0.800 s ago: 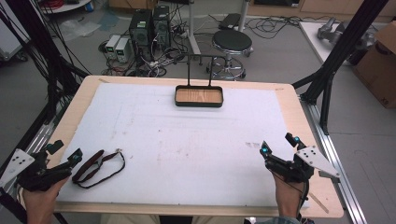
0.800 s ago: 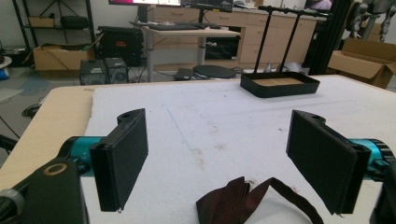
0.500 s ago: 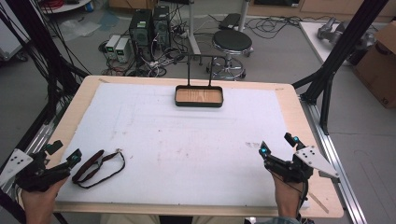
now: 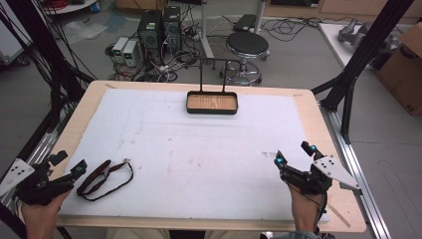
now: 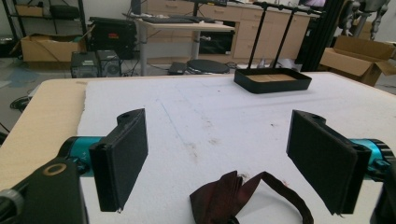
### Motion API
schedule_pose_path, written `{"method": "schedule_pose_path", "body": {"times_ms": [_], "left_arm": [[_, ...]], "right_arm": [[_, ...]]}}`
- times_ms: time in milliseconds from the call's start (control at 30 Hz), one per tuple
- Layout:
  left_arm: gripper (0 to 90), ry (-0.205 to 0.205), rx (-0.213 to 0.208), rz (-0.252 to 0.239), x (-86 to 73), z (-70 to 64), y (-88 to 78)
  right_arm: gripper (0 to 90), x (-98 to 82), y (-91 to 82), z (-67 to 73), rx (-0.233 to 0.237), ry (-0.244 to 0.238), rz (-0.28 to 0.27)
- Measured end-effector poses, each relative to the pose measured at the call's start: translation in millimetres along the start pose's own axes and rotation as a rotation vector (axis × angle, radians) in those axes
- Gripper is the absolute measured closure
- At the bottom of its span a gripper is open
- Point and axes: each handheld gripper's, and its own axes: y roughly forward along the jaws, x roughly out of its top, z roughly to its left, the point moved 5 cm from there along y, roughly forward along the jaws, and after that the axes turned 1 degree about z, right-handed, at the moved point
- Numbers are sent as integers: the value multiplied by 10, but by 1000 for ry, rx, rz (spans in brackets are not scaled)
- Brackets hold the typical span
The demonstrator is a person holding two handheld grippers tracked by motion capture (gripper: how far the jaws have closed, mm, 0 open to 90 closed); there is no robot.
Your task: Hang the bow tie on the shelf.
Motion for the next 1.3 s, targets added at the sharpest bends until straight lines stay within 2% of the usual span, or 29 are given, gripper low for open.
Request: {"method": "schedule_pose_path", "body": {"times_ms": [267,633,867,1000,1067,1200,1300], "left_arm": [[222,-8,1,16,-21,13,-6],[242,-12,-36,65,-100,16,-6],[266,-1,-42,128,-205,19,35],[290,6,-33,189,-288,32,78],[302,5,-34,198,-307,35,89],[330,14,-29,248,-374,37,137],[357,-8,-33,292,-416,57,177]], "right_arm": [[113,4,-9,-6,-1,1,-4],[114,6,-5,5,2,-3,-5],[114,13,-6,7,0,-5,-8],[114,10,-4,8,1,-4,-7],[114,12,-2,12,4,-8,-9],[114,12,1,23,4,-10,-9],[114,10,5,28,7,-11,-7]]}}
